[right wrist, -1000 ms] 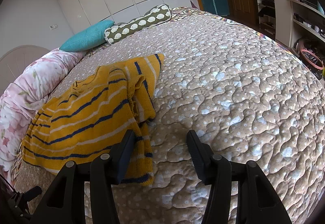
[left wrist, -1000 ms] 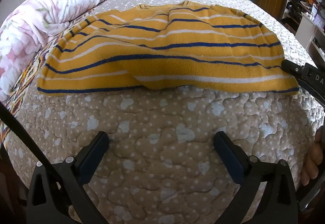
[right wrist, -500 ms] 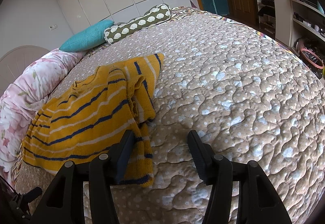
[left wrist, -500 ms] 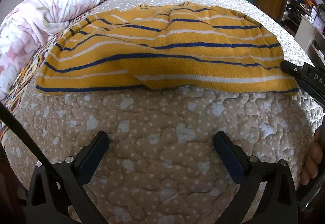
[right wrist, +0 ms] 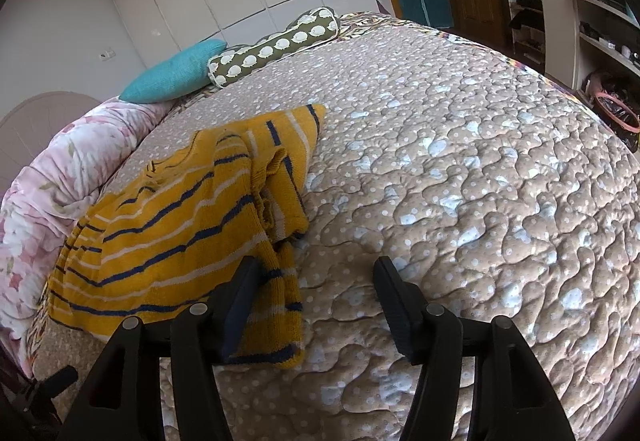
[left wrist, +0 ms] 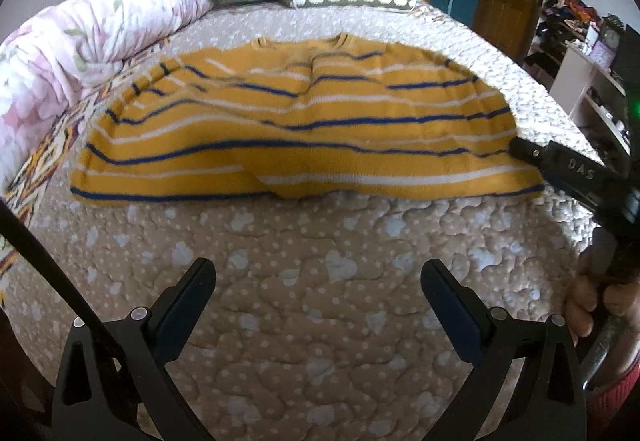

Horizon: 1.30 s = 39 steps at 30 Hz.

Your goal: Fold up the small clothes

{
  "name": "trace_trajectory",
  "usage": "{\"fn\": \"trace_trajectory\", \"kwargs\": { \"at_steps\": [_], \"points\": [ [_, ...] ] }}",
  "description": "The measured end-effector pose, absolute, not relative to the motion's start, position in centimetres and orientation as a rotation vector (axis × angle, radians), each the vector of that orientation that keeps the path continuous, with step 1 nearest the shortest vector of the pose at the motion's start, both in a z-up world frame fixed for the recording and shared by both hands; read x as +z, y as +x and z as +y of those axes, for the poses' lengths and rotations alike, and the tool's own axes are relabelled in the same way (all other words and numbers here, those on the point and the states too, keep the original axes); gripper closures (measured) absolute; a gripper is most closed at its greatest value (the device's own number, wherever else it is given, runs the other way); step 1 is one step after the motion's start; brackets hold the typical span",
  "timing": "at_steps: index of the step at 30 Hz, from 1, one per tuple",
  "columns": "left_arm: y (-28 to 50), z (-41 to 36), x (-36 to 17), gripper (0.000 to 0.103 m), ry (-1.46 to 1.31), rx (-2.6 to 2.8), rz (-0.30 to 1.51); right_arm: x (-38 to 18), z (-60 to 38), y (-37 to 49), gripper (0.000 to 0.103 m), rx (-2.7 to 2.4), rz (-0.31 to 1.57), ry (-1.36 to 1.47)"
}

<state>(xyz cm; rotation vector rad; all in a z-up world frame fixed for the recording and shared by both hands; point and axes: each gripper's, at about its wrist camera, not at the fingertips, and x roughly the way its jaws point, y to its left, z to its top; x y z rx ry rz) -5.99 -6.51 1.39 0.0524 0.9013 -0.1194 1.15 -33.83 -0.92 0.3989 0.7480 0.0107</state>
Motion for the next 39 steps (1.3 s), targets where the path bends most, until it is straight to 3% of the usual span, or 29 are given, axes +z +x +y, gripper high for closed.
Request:
{"fn": "trace_trajectory", "kwargs": {
  "at_steps": [10,17,28,30,32,34,39],
  "points": [
    [-6.0,-0.3,3.3,0.000,-0.034,-0.074,0.869,-0.4,-37.5,-2.2,0.036,0.005,0.629,0.594],
    [-6.5,3.7,3.5,0.000,-0.077,-0.076,0.853,-0.8,-37.6,-4.2,0.034,0.001,0.705,0.586],
    [-7.6,10.4,4.0,0.000,-0.227,-0.045,0.818,-0.7,-31.2,3.8,0.034,0.105,0.810,0.559],
    [-7.9,11.8,3.8,0.000,-0.258,-0.036,0.816,-0.8,-31.1,5.0,0.038,0.065,0.817,0.575],
    [-8.1,13.2,3.5,0.000,-0.284,-0.023,0.823,-0.8,-31.2,5.9,0.070,0.061,0.828,0.639],
    [-8.4,14.4,3.3,0.000,-0.293,-0.006,0.827,-0.2,-30.9,6.3,0.078,0.061,0.845,0.664],
    [-9.3,17.5,2.9,0.000,-0.294,0.064,0.812,5.8,-26.2,7.2,0.081,0.032,0.797,0.436]
  ]
}}
